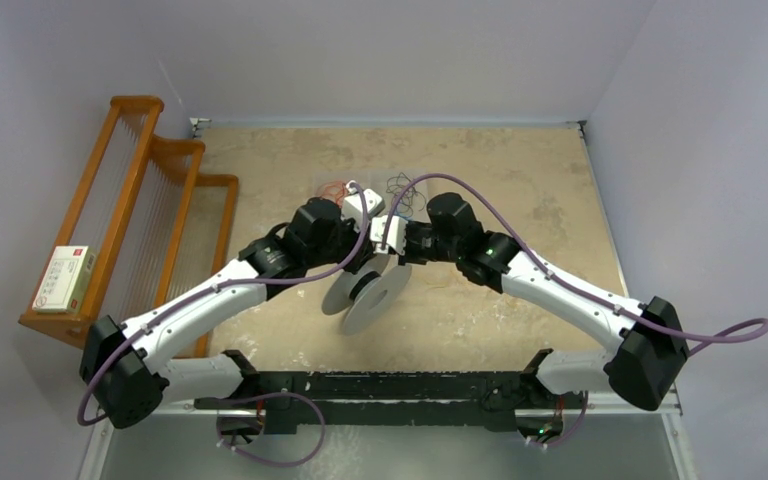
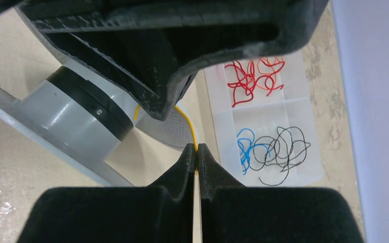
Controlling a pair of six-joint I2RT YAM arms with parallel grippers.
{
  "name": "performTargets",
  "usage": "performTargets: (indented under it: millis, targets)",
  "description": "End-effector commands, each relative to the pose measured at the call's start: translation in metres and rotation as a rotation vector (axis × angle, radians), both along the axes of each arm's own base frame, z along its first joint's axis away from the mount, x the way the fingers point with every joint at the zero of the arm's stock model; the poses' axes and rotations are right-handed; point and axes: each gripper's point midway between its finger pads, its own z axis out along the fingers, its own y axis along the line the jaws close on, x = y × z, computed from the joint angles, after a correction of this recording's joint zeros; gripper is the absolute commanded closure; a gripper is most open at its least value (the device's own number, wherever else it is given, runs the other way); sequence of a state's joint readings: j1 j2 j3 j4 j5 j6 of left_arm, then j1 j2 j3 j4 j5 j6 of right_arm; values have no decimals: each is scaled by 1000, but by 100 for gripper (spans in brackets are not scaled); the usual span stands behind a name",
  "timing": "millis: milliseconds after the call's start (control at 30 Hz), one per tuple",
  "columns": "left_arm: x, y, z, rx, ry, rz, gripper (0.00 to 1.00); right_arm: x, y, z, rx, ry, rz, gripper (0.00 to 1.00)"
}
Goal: Wrap the cables
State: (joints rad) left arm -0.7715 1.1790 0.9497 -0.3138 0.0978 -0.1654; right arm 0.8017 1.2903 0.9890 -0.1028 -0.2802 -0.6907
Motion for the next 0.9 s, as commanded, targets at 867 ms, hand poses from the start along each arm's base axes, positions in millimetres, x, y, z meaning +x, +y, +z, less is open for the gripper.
performTargets:
  millis: [867]
  targets:
    - [-18,-3,37,-106,-79,-116,100,-30,-13,30,179,46,-55,87]
